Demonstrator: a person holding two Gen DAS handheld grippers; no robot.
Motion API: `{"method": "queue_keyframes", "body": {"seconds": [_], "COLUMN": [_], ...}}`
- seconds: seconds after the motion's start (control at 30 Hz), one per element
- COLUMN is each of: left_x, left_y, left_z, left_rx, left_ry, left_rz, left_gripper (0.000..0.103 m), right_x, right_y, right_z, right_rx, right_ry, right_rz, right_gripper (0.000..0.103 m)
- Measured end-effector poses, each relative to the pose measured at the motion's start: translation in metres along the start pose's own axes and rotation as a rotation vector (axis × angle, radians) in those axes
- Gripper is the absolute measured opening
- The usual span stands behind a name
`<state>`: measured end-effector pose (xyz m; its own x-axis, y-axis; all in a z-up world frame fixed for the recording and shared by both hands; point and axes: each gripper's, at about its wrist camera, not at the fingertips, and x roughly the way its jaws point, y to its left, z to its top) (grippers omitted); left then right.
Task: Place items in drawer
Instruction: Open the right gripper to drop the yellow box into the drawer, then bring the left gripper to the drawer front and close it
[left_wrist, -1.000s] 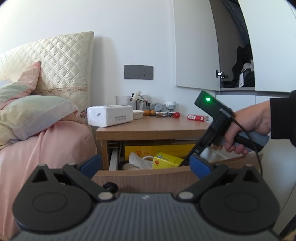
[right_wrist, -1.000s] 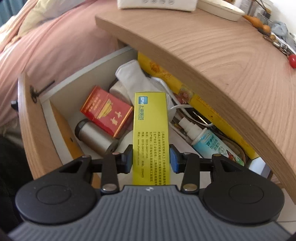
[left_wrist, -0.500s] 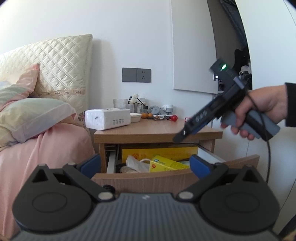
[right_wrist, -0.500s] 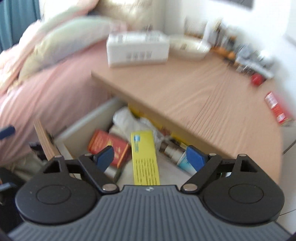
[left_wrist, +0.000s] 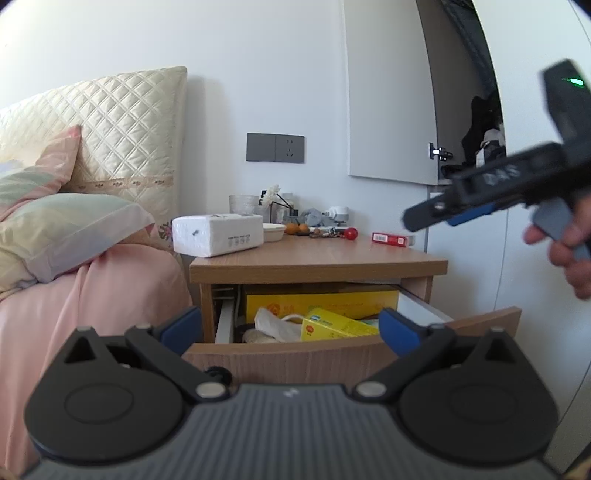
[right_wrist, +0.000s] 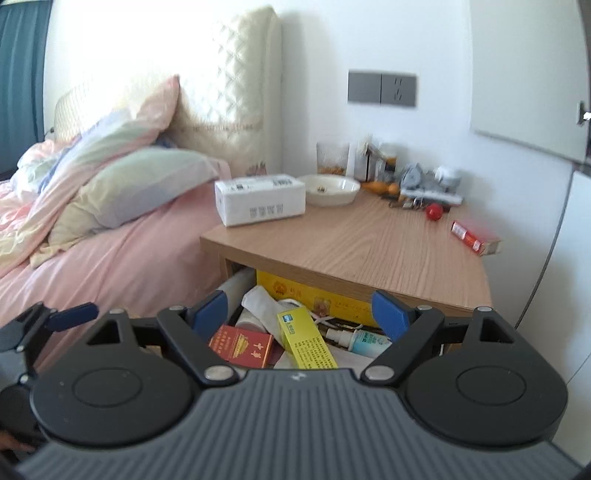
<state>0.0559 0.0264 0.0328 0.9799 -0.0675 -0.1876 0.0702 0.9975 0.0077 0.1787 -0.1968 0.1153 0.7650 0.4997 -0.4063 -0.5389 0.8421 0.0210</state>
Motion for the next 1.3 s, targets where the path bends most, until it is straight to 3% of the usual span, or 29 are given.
{"method": "queue_keyframes", "body": {"seconds": [0.33, 0.53, 0.67, 0.77, 0.9, 1.03, 1.23, 1.27, 1.3], "left_x": [0.002, -0.002, 0.001, 0.002, -0.001, -0.001, 0.002, 0.003, 0.005], "left_y": [-0.002, -0.007, -0.014, -0.017, -0.017, -0.017, -0.017, -0.017, -0.018], "left_z": [-0.003, -0.005, -0.009, -0.011, -0.011, -0.012, -0.014, -0.015, -0.016], "left_rx": [0.017, 0.023, 0.046, 0.044, 0.032, 0.023, 0.031, 0.035, 0.041], "left_ry": [0.008, -0.034, -0.027, -0.02, -0.047, -0.046, -0.041, -0.038, -0.034], "left_rz": [0.009, -0.024, -0.006, 0.0, 0.012, 0.024, 0.041, 0.046, 0.051], "left_gripper": [0.103, 0.103, 0.103, 0.103, 0.103, 0.102, 0.1, 0.098, 0.097], "right_x": [-0.041, -0.058, -0.062, -0.064, -0.061, -0.052, -0.04, -0.038, -0.036], "right_y": [0.02, 0.029, 0.03, 0.033, 0.03, 0.03, 0.034, 0.033, 0.032], "right_z": [-0.048, -0.09, -0.098, -0.108, -0.132, -0.151, -0.167, -0.169, -0.17], "right_rx": [-0.001, 0.115, 0.154, 0.114, 0.155, 0.199, 0.161, 0.157, 0.158], "right_ry": [-0.178, -0.414, -0.426, -0.443, -0.45, -0.453, -0.487, -0.487, -0.484], "right_rz": [-0.058, -0.154, -0.108, -0.15, -0.16, -0.235, -0.237, -0.214, -0.195], "right_gripper": [0.086, 0.086, 0.085, 0.085, 0.085, 0.081, 0.068, 0.056, 0.05]}}
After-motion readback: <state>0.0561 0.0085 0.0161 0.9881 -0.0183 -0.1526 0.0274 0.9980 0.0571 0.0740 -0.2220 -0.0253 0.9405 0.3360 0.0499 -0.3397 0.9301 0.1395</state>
